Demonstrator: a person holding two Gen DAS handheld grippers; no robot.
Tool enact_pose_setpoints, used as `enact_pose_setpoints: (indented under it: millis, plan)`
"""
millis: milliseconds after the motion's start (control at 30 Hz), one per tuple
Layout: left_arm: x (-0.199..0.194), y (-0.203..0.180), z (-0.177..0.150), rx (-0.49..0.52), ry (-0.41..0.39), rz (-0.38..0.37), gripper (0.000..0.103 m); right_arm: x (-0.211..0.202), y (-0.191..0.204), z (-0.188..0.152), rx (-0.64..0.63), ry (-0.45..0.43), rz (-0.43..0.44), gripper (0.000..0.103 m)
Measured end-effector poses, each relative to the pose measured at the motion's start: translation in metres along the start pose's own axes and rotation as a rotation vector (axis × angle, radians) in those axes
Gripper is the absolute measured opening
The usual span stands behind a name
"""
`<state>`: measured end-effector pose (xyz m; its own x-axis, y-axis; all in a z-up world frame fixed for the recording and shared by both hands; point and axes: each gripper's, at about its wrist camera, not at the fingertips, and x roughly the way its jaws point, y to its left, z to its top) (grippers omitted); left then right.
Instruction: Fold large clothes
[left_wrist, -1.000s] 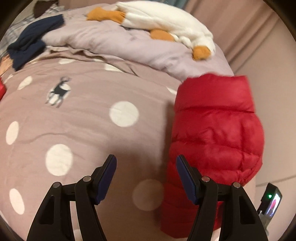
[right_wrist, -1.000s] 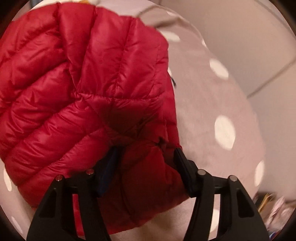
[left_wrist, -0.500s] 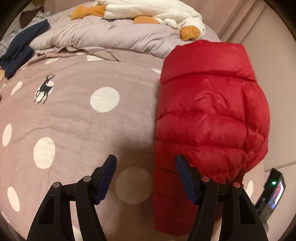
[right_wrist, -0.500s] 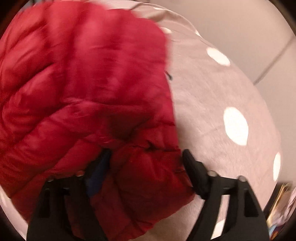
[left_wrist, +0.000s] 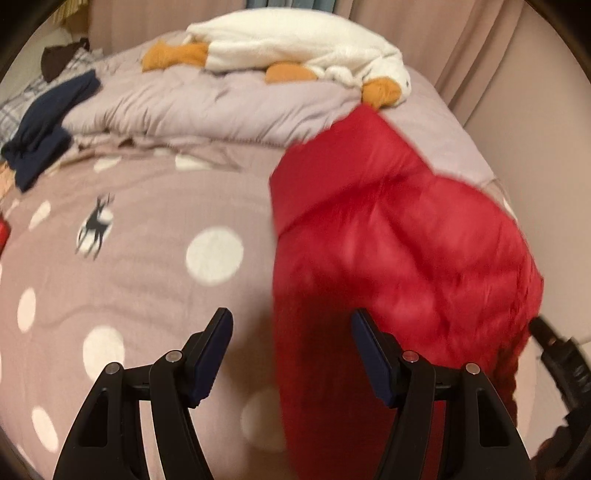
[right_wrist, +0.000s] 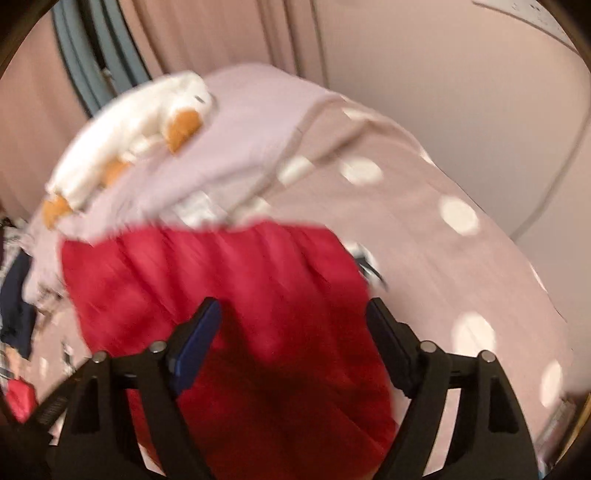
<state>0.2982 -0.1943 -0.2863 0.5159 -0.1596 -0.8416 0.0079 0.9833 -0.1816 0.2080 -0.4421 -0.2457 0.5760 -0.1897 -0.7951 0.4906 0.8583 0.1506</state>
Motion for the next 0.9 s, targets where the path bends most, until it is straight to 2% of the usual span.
enact_pose_setpoints:
  millis: [133, 233, 300, 367, 400, 467, 600, 900]
  plan:
    - [0.025, -0.004, 0.026, 0.018, -0.046, -0.013, 0.066, 0.03, 0.024, 0.029, -0.06, -0.029, 0.056, 0.056]
    - [0.063, -0.011, 0.039, 0.027, -0.034, -0.052, 0.066, 0.074, 0.027, 0.047, -0.093, 0.016, 0.018, 0.049]
    - [0.086, -0.013, 0.042, 0.003, -0.033, -0.101, 0.068, 0.104, 0.021, 0.054, -0.101, 0.012, -0.009, 0.048]
    - [0.115, -0.017, 0.042, 0.012, -0.001, -0.034, 0.079, 0.129, 0.014, 0.057, -0.098, 0.05, -0.021, 0.049]
    - [0.123, -0.021, 0.039, 0.04, -0.041, 0.0, 0.083, 0.149, 0.009, 0.051, -0.087, 0.072, -0.01, 0.049]
    - [0.126, -0.028, 0.031, 0.061, -0.123, 0.028, 0.084, 0.169, 0.002, 0.045, -0.074, 0.083, -0.007, 0.05]
    - [0.13, -0.037, 0.023, 0.087, -0.178, 0.076, 0.084, 0.182, -0.002, 0.037, -0.055, 0.042, -0.015, 0.05]
    - [0.142, -0.039, 0.024, 0.092, -0.212, 0.076, 0.084, 0.196, 0.002, 0.031, -0.078, -0.01, -0.058, 0.051]
